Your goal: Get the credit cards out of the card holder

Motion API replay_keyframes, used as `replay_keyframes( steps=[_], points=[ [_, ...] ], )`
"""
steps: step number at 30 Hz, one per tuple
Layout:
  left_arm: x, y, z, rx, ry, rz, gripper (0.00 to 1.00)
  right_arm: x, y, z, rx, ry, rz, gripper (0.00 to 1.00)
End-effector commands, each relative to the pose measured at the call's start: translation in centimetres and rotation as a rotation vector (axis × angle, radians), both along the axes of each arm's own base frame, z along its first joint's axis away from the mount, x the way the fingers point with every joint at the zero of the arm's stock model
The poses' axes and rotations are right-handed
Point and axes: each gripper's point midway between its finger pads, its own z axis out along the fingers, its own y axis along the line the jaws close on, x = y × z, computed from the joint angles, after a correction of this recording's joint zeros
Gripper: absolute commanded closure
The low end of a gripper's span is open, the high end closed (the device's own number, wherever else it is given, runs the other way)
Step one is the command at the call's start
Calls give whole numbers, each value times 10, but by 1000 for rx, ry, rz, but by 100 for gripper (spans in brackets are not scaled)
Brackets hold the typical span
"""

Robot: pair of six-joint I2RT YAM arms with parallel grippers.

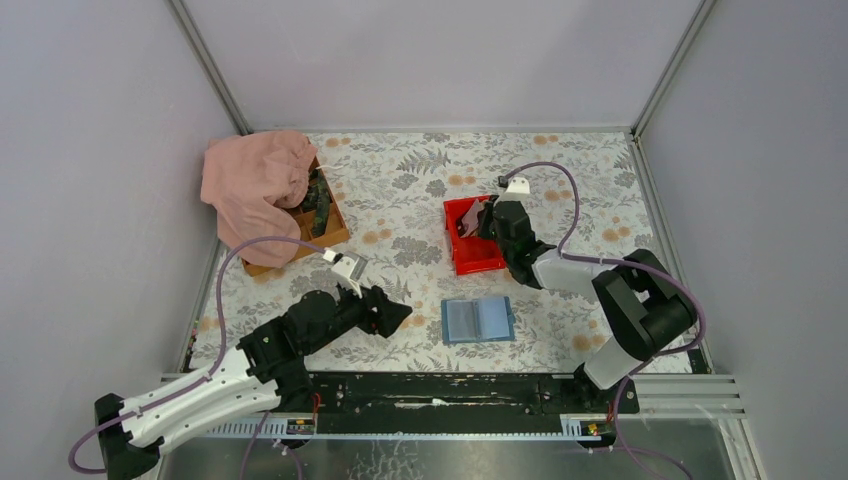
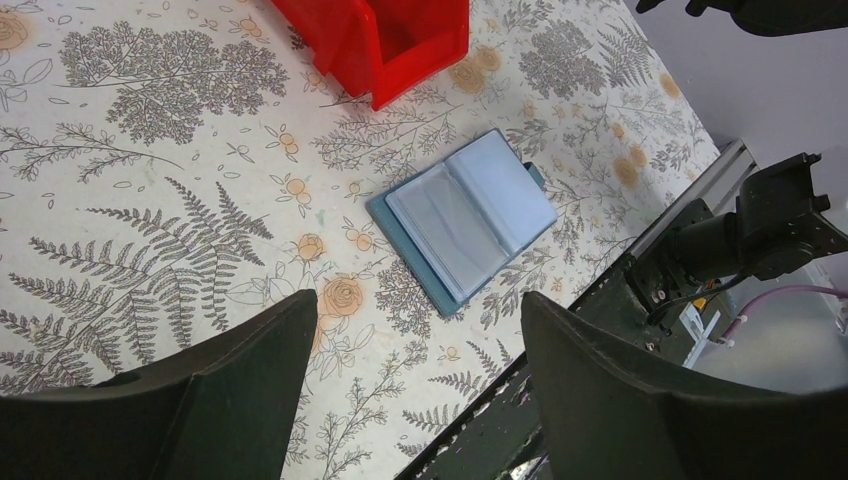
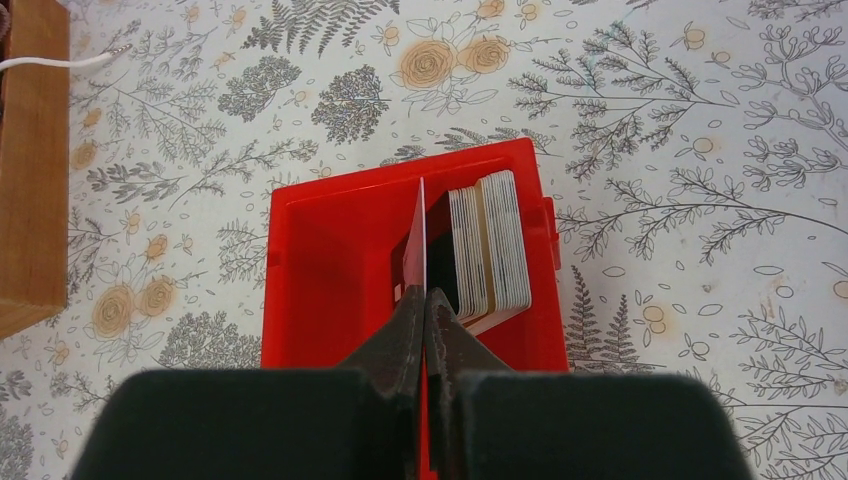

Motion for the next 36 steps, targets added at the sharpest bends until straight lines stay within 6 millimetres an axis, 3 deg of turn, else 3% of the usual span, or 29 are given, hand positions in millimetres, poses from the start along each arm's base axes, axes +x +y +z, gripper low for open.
replay_keyframes(
  steps=[1, 18, 20, 25, 32, 36],
  points=[
    [0, -2, 4, 2, -13, -6, 18, 15, 8, 22, 87, -77, -5, 100],
    [1, -4, 2, 19, -8, -13, 17, 20, 12, 20, 104, -98, -1, 100],
    [1, -5, 2, 19, -7, -15, 17, 18, 11, 20, 96, -104, 0, 75],
    [0, -6, 1, 20, -5, -20, 17, 14, 10, 33, 86, -132, 27, 47],
    [0, -6, 0, 19, -4, -19, 17, 5, -2, 61, 73, -193, 13, 44],
    [2, -9, -2, 13, -2, -19, 16, -15, -17, 76, 78, -219, 2, 44]
  ],
)
